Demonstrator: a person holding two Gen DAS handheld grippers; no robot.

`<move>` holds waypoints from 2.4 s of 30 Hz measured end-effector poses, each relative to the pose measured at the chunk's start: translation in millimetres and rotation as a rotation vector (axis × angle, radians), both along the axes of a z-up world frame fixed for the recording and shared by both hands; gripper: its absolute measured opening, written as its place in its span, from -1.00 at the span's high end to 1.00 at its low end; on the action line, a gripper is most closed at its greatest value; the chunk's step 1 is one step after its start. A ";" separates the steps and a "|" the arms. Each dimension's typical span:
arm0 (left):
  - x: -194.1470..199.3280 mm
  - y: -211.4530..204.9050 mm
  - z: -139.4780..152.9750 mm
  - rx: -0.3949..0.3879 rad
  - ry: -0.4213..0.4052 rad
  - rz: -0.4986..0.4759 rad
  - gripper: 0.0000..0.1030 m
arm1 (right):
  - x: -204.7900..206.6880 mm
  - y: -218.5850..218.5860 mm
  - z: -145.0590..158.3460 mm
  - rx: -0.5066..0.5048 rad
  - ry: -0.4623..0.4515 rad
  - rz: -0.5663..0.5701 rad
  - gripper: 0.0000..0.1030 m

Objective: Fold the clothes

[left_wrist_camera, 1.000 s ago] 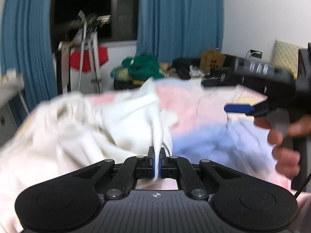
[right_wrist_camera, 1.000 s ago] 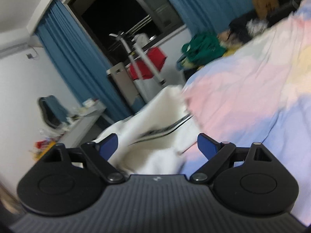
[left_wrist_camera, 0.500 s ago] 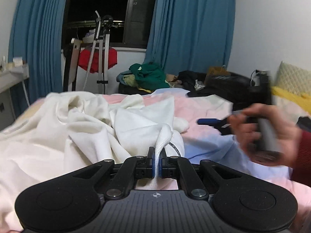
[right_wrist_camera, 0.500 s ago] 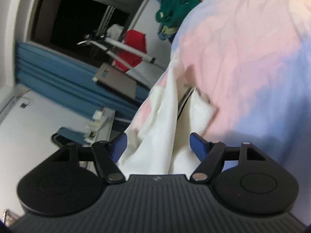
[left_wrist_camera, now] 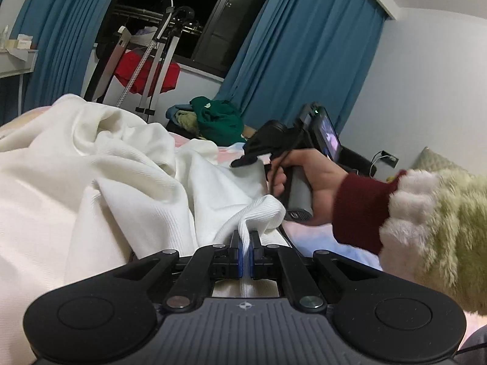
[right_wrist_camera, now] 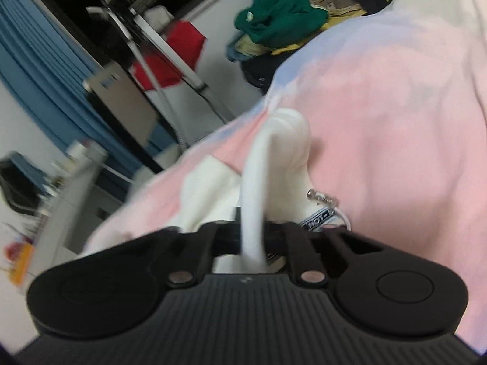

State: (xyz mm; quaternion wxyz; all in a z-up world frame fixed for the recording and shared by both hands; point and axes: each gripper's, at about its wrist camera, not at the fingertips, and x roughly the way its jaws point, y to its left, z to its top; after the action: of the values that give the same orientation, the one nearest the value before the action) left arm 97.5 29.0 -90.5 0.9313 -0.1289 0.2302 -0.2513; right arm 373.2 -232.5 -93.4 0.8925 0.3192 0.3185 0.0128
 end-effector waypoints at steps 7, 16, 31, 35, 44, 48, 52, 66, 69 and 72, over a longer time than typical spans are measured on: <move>-26.3 8.2 21.9 -0.042 -0.106 -0.030 0.93 | -27.6 -39.7 77.6 0.066 -0.178 -0.020 0.90; -48.3 -16.3 29.7 -0.023 -0.067 -0.114 0.93 | -183.2 -159.2 103.1 0.081 -0.328 -0.259 0.90; -64.9 -50.0 10.2 0.168 0.054 -0.095 0.91 | -273.2 -252.3 -41.9 0.569 0.175 -0.450 0.83; -70.7 -51.4 9.5 0.185 0.051 -0.077 0.90 | -275.0 -259.6 -57.5 0.652 0.156 -0.510 0.75; -79.8 -57.6 12.6 0.203 0.065 -0.030 0.90 | -263.9 -273.9 -73.9 0.677 0.139 -0.517 0.77; -80.0 -58.7 8.5 0.208 0.059 -0.044 0.90 | -263.0 -272.4 -65.1 0.610 0.108 -0.515 0.89; -74.7 -64.2 3.7 0.207 0.061 -0.065 0.85 | -261.8 -279.6 -48.2 0.573 0.027 -0.541 0.89; -100.6 -73.5 12.4 0.177 0.076 -0.143 -0.10 | -280.3 -330.2 -62.1 0.356 0.046 -0.682 0.89; -100.2 -49.9 17.5 0.152 0.170 -0.044 -0.24 | -277.3 -327.0 -58.8 0.338 0.044 -0.685 0.89; -96.2 -21.4 22.7 0.115 0.246 0.093 -0.65 | -275.6 -323.9 -52.8 0.285 0.049 -0.668 0.89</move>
State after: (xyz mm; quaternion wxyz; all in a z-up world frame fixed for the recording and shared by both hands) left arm 1.3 7.7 -67.9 0.9125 -0.1157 0.3505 -0.1765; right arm 97.6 -556.3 -146.2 0.7860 0.5270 0.2130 -0.2430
